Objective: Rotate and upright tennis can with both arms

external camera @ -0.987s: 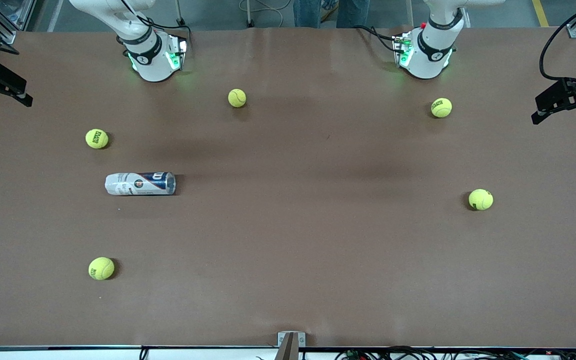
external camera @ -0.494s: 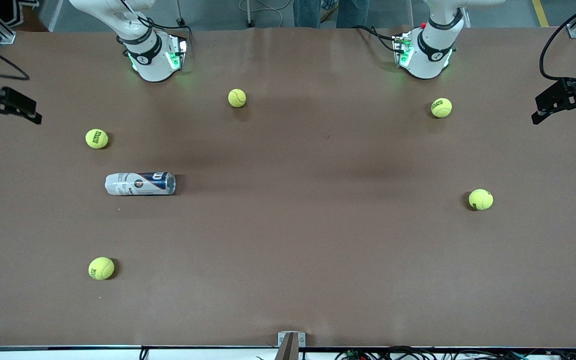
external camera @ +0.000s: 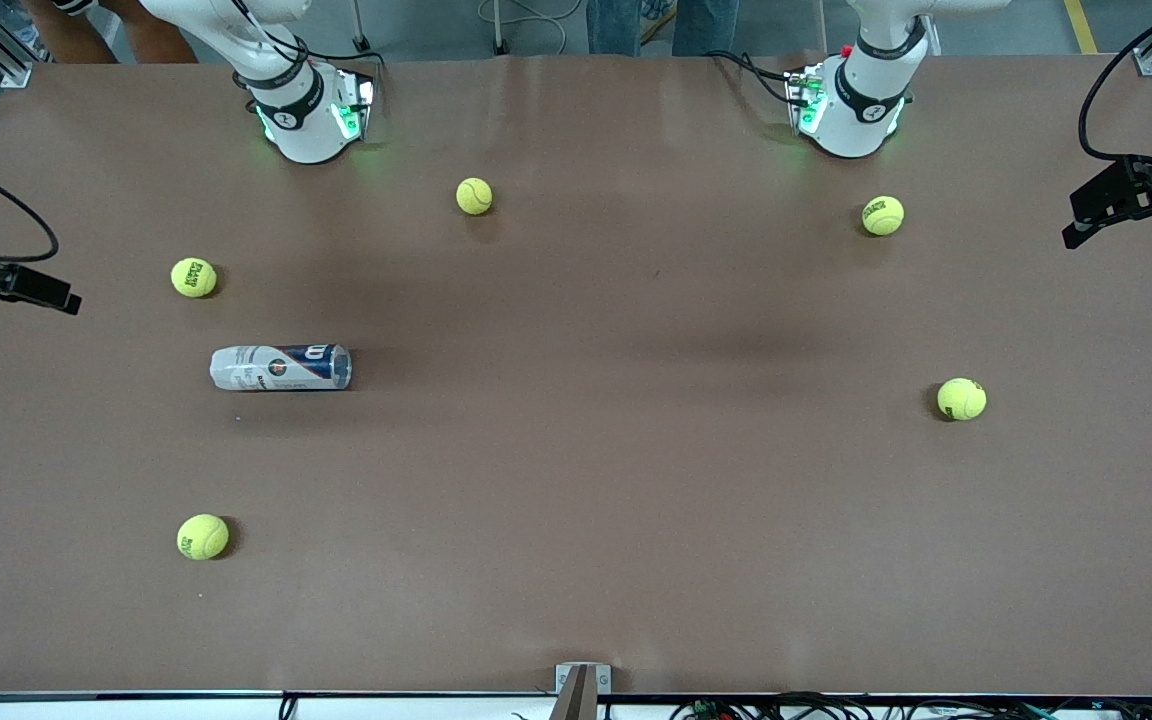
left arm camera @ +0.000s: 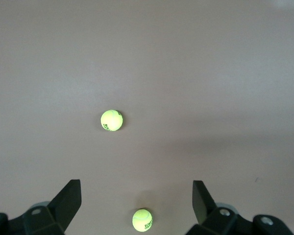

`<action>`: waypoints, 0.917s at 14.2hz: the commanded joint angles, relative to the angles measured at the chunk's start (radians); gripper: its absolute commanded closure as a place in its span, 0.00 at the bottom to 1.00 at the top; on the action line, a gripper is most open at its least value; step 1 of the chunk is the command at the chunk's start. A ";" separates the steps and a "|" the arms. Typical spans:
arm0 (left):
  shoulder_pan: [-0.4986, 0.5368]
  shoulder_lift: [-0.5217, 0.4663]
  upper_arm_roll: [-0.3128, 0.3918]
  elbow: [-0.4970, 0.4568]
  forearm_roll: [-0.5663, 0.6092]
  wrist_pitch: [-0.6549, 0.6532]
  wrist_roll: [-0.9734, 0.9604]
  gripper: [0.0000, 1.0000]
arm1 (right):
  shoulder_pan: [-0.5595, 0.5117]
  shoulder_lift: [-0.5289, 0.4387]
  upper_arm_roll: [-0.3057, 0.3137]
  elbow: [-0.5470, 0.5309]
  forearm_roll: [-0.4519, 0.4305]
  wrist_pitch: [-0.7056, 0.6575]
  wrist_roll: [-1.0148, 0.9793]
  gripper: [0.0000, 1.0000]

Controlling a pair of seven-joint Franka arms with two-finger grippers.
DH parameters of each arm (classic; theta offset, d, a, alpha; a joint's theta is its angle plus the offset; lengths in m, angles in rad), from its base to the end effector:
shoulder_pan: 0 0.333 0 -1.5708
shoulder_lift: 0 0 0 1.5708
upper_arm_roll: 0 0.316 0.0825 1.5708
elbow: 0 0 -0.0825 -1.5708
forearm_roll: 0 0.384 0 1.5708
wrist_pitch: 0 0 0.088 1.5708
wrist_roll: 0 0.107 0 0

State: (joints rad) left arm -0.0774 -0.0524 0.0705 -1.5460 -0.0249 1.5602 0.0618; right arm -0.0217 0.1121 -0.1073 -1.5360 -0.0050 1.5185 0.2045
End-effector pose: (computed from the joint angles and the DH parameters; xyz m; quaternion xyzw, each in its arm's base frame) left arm 0.5373 -0.0052 0.6638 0.9987 -0.0349 0.0336 0.0134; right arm 0.5754 -0.0719 0.5733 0.9840 -0.1656 -0.0641 0.0109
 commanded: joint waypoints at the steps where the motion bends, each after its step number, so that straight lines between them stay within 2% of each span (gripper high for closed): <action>1: 0.001 -0.003 -0.001 0.007 0.000 0.001 -0.002 0.00 | 0.002 0.003 0.014 -0.006 -0.001 -0.007 0.368 0.00; 5: 0.001 -0.003 -0.001 0.007 0.000 0.001 -0.002 0.00 | 0.023 0.056 0.015 -0.013 0.013 0.003 0.776 0.00; 8: 0.001 -0.003 -0.001 0.007 0.000 0.001 -0.002 0.00 | 0.019 0.128 0.015 -0.021 0.013 0.054 0.958 0.00; 13: 0.001 -0.003 -0.001 0.007 0.000 0.001 -0.002 0.00 | 0.029 0.155 0.018 -0.212 0.027 0.288 1.266 0.00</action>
State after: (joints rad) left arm -0.0774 -0.0524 0.0705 -1.5458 -0.0249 1.5603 0.0618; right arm -0.0006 0.2933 -0.0914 -1.6552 0.0039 1.7327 1.3551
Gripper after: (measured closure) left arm 0.000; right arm 0.000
